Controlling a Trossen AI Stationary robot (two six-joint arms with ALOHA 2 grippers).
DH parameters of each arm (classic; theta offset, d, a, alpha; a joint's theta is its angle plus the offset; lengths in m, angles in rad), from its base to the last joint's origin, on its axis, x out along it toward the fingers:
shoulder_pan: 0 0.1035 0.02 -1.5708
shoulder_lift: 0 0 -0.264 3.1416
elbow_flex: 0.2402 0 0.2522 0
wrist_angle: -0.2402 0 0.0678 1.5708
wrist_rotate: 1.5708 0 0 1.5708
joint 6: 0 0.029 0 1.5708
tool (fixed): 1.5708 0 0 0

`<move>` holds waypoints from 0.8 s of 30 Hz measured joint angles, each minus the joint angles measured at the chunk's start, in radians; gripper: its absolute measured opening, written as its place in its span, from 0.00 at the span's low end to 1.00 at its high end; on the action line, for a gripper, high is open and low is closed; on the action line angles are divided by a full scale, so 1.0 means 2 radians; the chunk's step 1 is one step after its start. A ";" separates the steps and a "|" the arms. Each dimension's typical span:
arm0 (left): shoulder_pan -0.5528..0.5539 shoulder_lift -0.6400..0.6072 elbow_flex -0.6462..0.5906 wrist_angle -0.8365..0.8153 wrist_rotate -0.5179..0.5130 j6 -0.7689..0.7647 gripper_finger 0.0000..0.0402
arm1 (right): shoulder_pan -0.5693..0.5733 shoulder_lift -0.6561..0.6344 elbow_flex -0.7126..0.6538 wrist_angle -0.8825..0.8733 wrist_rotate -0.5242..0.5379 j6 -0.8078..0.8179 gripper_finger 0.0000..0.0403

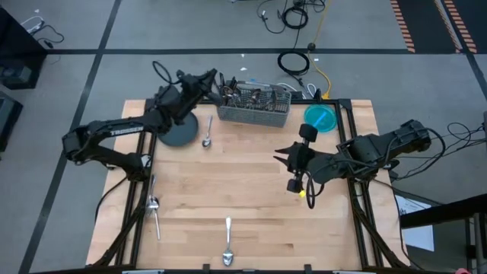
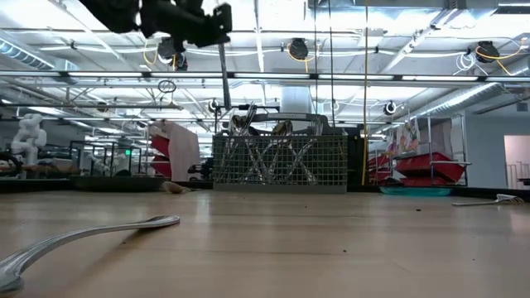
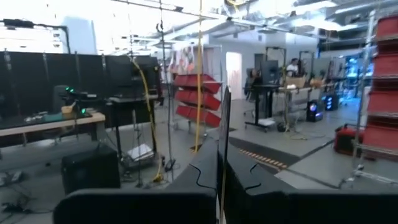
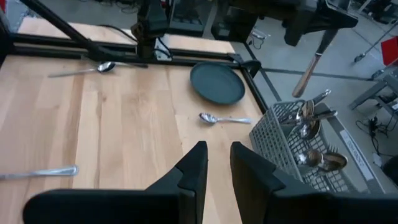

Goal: Sort silverware
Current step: Put the knife into the silverware basket

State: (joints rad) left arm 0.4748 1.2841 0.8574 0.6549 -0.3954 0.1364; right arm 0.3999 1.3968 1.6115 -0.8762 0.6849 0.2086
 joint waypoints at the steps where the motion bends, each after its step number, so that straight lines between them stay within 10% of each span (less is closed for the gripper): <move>1: 0.003 0.008 0.000 0.003 0.000 0.000 0.01 | 0.001 0.000 0.000 -0.005 0.000 0.004 0.15; 24: 0.051 0.152 0.000 -0.006 0.014 -0.053 0.01 | 0.004 0.000 0.000 -0.052 -0.001 0.034 0.15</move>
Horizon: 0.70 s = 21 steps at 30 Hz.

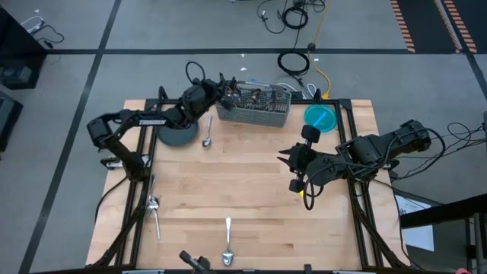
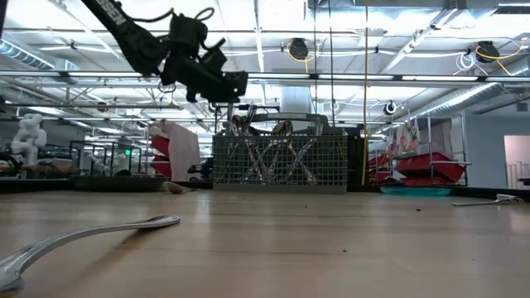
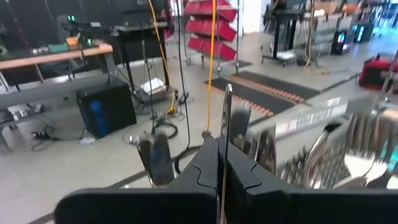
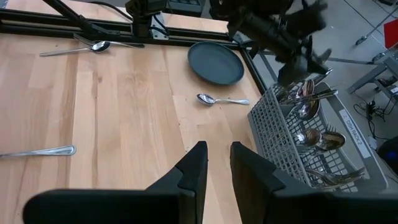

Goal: Sort silverware
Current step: Put the knife into the silverware basket

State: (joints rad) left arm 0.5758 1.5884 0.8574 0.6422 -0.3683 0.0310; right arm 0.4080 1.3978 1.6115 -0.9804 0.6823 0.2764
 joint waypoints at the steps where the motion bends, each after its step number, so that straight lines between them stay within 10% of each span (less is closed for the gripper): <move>1: 0.000 0.007 0.000 0.000 0.000 -0.001 0.01 | 0.000 0.000 0.000 0.000 0.000 0.000 0.15; 21: 0.003 0.026 0.000 -0.031 0.010 -0.013 0.19 | 0.009 0.000 0.000 0.001 -0.002 0.000 0.15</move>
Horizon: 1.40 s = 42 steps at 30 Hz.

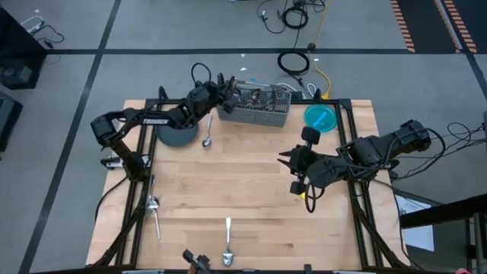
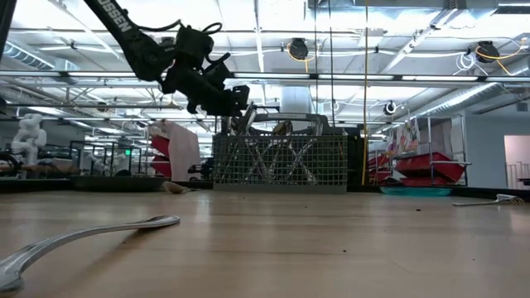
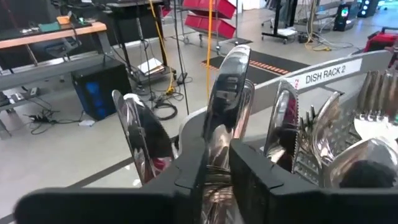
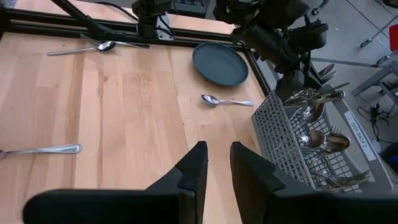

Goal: Sort silverware
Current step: Put the knife into the silverware basket, then put the fork into the silverware basket

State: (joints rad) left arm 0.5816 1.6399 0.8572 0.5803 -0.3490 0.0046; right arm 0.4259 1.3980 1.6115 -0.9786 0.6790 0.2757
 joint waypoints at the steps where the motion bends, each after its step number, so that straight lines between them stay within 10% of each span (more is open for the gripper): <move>1: 0.000 -0.005 0.000 -0.004 0.003 0.000 0.20 | 0.002 0.000 0.000 0.000 0.000 0.000 0.15; 18: -0.003 -0.142 -0.001 -0.022 0.049 0.091 0.25 | 0.008 0.000 0.000 0.005 0.000 0.001 0.15; 24: -0.017 -0.225 0.000 -0.058 -0.002 -0.038 0.25 | 0.008 0.000 0.000 0.005 0.000 0.002 0.15; 42: -0.008 -0.295 0.000 -0.526 0.148 -0.168 0.26 | 0.010 -0.013 0.000 -0.094 0.001 0.062 0.15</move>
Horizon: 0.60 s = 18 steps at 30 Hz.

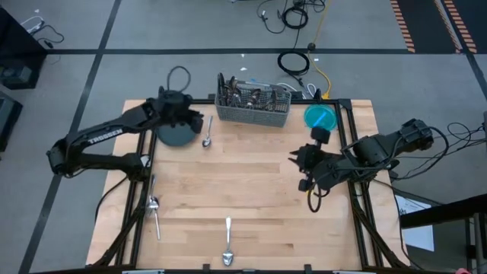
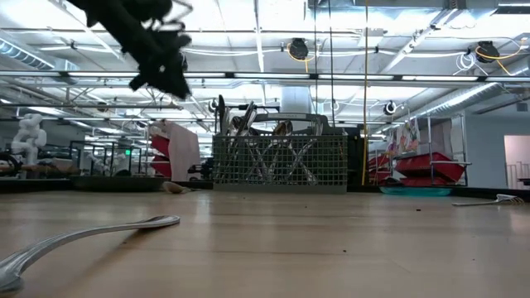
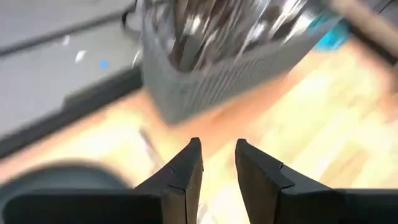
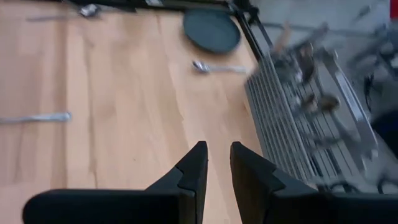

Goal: Sort silverware
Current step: Put the fork into the silverware basket

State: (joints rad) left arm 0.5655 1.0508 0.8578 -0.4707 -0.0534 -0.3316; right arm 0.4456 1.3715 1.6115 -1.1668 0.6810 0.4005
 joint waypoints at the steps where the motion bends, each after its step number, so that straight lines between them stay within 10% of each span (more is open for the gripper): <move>1: 0.001 0.010 -0.001 -0.008 -0.001 0.003 0.26 | 0.003 -0.005 0.000 -0.017 0.002 0.015 0.15; 18: -0.013 0.170 0.000 0.037 0.094 -0.074 0.26 | 0.090 -0.070 0.000 -0.119 0.027 0.145 0.15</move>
State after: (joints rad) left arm 0.5393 1.3899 0.8585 -0.3971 0.1347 -0.4793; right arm 0.6248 1.2324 1.6115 -1.4050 0.7348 0.6902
